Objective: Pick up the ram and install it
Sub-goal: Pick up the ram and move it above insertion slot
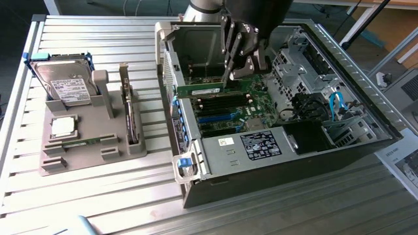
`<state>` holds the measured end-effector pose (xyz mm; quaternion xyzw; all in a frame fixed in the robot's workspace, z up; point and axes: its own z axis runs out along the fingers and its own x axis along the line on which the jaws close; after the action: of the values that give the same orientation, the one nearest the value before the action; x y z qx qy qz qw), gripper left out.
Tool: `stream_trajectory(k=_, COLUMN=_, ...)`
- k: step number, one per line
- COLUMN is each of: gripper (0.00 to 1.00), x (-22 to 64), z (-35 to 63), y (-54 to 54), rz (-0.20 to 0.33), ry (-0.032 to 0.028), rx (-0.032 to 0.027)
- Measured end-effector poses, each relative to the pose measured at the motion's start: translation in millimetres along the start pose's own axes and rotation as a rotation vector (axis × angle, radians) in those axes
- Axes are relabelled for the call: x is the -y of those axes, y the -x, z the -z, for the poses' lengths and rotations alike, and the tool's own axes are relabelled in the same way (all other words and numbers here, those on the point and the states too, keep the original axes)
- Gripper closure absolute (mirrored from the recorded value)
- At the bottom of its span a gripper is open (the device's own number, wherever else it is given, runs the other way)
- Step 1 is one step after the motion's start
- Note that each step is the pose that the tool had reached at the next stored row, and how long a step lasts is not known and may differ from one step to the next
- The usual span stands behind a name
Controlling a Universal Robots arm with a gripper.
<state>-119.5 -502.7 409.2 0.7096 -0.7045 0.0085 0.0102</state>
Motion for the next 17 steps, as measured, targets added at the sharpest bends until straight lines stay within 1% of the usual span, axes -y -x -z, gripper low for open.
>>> stream_trajectory(k=1, gripper=0.88, x=6.4, z=0.0, y=-0.4, rz=0.0, ry=0.0003, rx=-0.0001)
stream_trajectory(k=2, gripper=0.88, x=10.3, z=0.0, y=-0.7, rz=0.0, ry=0.0004, rx=-0.0001)
stream_trajectory(k=6, gripper=0.88, x=21.6, z=0.0, y=-1.4, rz=0.0, ry=0.0007, rx=0.0)
stream_trajectory(k=7, gripper=0.88, x=25.6, z=0.0, y=-1.7, rz=0.0, ry=0.0008, rx=0.0)
stream_trajectory(k=9, gripper=0.88, x=30.0, z=0.1, y=-2.0, rz=0.0, ry=0.001, rx=-0.0001)
stream_trajectory(k=11, gripper=0.88, x=38.1, z=0.1, y=-2.7, rz=0.0, ry=0.0013, rx=-0.0001)
stream_trajectory(k=17, gripper=0.88, x=51.9, z=0.1, y=-3.8, rz=0.0, ry=0.0017, rx=-0.0001)
